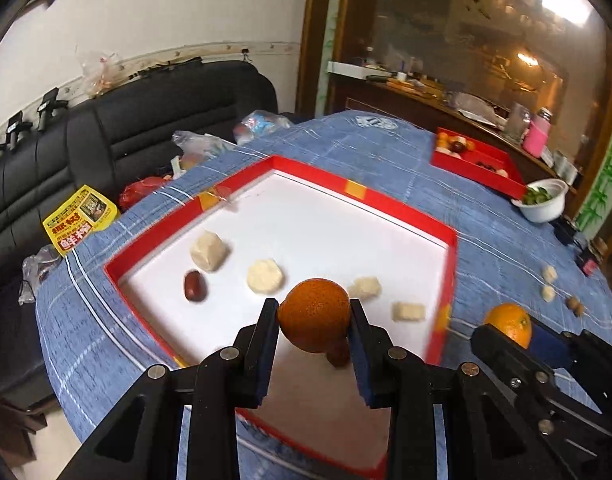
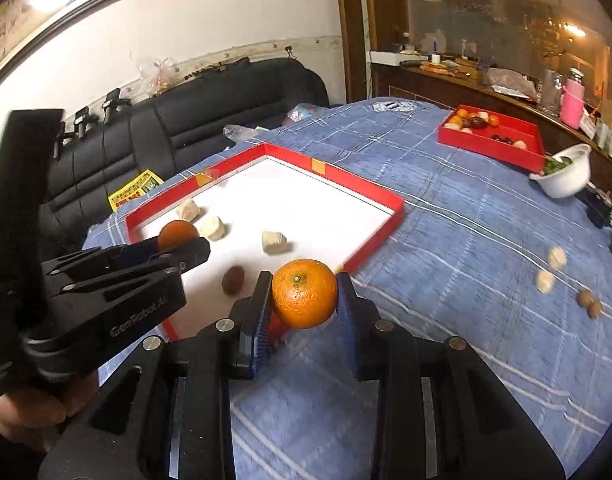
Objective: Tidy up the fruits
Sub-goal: 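Carry both held oranges over to the red box, then lower the oranges into the box and open both tools, then grasp a brown kiwi with the right tool while the left tool grasps a tan textured ball, then carry the kiwi and tan ball over to the red box, then lower the held kiwi and tan ball down into the red box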
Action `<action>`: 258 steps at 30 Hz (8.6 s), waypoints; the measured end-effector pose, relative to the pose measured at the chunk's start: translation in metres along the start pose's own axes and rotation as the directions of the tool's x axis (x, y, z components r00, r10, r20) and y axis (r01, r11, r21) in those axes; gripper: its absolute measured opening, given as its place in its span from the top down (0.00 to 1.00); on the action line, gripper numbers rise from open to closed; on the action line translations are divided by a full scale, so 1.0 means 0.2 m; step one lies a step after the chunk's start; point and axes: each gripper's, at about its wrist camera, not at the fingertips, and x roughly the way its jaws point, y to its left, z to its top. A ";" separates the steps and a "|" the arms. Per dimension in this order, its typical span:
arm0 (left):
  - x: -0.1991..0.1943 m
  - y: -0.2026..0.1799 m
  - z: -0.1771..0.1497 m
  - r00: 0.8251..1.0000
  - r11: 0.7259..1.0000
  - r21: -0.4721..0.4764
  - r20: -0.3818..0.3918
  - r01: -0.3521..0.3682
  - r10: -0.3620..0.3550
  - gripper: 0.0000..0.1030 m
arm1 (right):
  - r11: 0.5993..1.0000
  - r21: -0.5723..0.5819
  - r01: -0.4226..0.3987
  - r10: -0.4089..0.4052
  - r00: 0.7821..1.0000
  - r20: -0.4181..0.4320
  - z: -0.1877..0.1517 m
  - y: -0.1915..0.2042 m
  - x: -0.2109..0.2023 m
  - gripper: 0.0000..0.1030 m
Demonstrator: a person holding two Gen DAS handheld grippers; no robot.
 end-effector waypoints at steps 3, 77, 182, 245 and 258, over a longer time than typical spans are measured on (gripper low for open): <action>0.04 0.03 0.05 1.000 1.000 -0.008 0.000 -0.015 0.015 0.69 | 1.000 -0.006 -0.002 0.002 1.000 -0.013 0.06 0.01 0.09 0.71; 0.23 -1.16 -0.15 0.969 0.939 0.252 -0.145 0.232 -0.200 0.33 | 0.856 0.269 0.441 -0.394 0.894 -0.212 -0.26 -1.54 -0.08 0.81; -0.34 -0.41 -0.23 0.964 0.958 0.126 0.047 0.256 -0.263 0.81 | 0.993 0.075 0.093 -0.097 0.994 0.054 -0.29 -0.32 -0.49 0.82; 0.13 0.15 0.14 0.997 0.995 -0.056 -0.008 -0.081 0.081 0.81 | 0.997 -0.032 -0.064 0.063 0.997 -0.049 0.21 0.09 0.24 0.82; 0.25 0.17 0.18 0.992 0.991 -0.059 -0.043 -0.123 0.121 0.81 | 0.998 -0.016 -0.065 0.063 0.994 -0.089 0.25 0.08 0.39 0.82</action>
